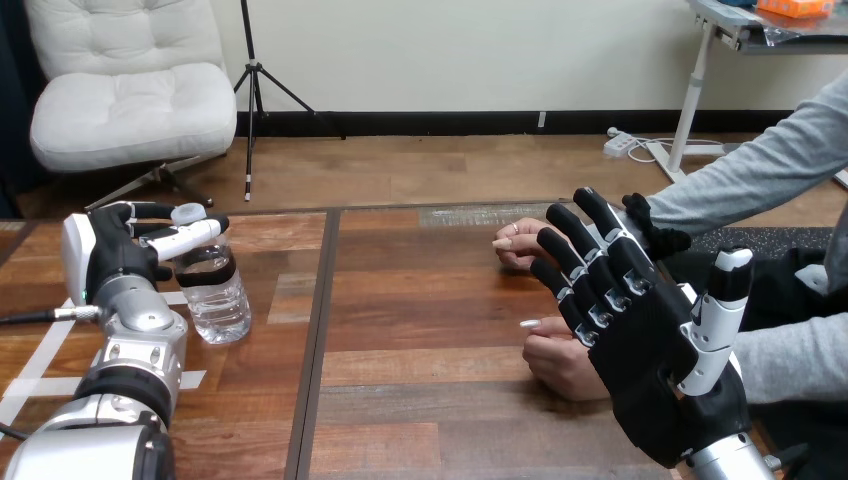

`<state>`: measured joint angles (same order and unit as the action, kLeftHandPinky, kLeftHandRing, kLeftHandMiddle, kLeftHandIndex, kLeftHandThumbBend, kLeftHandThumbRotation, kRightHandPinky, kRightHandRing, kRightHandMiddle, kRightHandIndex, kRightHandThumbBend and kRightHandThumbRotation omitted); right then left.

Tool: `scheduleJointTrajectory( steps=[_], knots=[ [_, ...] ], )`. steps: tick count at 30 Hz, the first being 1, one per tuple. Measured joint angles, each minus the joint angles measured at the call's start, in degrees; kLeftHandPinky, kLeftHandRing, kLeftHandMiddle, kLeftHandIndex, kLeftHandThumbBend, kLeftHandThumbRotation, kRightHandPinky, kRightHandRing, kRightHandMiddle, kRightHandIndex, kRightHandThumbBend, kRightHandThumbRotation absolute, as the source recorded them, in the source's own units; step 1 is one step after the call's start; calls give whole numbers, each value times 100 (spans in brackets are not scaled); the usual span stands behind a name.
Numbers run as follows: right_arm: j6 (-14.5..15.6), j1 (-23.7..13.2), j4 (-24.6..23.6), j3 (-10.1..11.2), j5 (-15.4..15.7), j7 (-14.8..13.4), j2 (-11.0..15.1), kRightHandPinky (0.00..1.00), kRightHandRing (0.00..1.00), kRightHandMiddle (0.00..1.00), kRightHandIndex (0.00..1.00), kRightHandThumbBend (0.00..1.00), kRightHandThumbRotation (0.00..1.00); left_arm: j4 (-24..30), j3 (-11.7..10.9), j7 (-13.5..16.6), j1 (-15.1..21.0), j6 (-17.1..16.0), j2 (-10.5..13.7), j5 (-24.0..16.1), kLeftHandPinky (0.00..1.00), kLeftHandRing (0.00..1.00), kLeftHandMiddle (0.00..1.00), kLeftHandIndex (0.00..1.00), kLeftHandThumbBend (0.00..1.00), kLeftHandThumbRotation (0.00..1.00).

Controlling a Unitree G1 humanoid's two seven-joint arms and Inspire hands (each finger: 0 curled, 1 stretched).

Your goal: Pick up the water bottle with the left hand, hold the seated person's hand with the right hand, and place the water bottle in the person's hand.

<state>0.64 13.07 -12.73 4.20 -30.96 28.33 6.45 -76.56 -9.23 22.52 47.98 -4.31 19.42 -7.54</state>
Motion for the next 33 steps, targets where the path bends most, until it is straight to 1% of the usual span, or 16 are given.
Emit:
scheduleJointTrajectory(
  steps=[4, 18, 27, 33],
  knots=[
    [0, 0, 0, 1, 0, 0, 0, 100, 100, 98, 100, 100, 100, 0, 2, -9, 0, -1, 0, 0, 40, 46, 50, 50, 75, 0],
    [-2, 0, 0, 14, 0, 7, 1, 100, 100, 98, 100, 100, 100, 0, 8, -11, 0, -4, 1, 0, 42, 48, 52, 51, 76, 0],
    [-8, 0, 0, 16, 0, 10, 0, 100, 100, 98, 100, 100, 100, 0, 14, -11, 0, -16, 1, 0, 39, 45, 50, 51, 77, 0],
    [-8, 0, 0, 16, 0, 9, 0, 100, 100, 98, 100, 100, 100, 0, 14, -12, 0, -17, 1, 0, 40, 47, 51, 51, 78, 0]
  ],
)
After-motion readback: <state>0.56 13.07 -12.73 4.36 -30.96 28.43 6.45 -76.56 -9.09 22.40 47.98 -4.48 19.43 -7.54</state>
